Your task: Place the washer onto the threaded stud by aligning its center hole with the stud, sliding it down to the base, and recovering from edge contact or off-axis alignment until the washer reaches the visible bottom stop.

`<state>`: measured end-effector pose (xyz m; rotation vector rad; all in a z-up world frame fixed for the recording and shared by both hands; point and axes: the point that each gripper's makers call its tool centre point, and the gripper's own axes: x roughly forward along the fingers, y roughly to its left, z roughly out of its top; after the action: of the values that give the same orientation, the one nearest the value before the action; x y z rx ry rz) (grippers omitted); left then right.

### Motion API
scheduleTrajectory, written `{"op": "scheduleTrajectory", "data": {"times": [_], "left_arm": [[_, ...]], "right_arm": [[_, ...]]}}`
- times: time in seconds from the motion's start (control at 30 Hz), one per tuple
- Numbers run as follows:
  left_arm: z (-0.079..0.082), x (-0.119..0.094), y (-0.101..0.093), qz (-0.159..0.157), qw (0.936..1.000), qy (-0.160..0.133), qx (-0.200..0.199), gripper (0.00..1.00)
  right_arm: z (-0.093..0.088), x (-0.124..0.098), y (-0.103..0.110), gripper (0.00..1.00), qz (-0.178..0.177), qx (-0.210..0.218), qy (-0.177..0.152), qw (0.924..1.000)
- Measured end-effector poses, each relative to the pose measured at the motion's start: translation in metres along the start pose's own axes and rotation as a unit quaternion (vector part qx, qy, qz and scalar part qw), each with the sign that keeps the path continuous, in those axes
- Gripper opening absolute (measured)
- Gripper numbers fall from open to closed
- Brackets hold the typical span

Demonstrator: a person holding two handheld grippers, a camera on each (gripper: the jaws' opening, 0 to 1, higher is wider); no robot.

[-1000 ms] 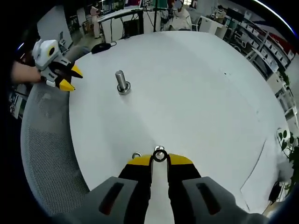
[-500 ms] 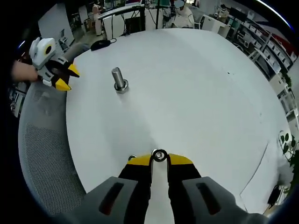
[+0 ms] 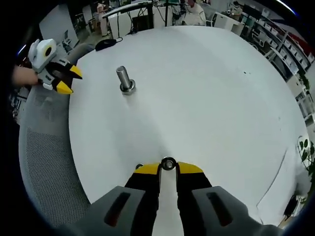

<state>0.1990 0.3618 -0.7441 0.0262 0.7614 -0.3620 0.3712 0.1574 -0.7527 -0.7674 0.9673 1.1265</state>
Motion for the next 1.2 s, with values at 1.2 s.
{"op": "scheduleTrajectory", "data": {"times": [1.2], "left_arm": [[-0.003, 0.002, 0.001, -0.001, 0.9999, 0.009, -0.006, 0.26]], "right_arm": [[-0.018, 0.031, 0.0, 0.15, 0.018, 0.013, 0.029, 0.9993]]}}
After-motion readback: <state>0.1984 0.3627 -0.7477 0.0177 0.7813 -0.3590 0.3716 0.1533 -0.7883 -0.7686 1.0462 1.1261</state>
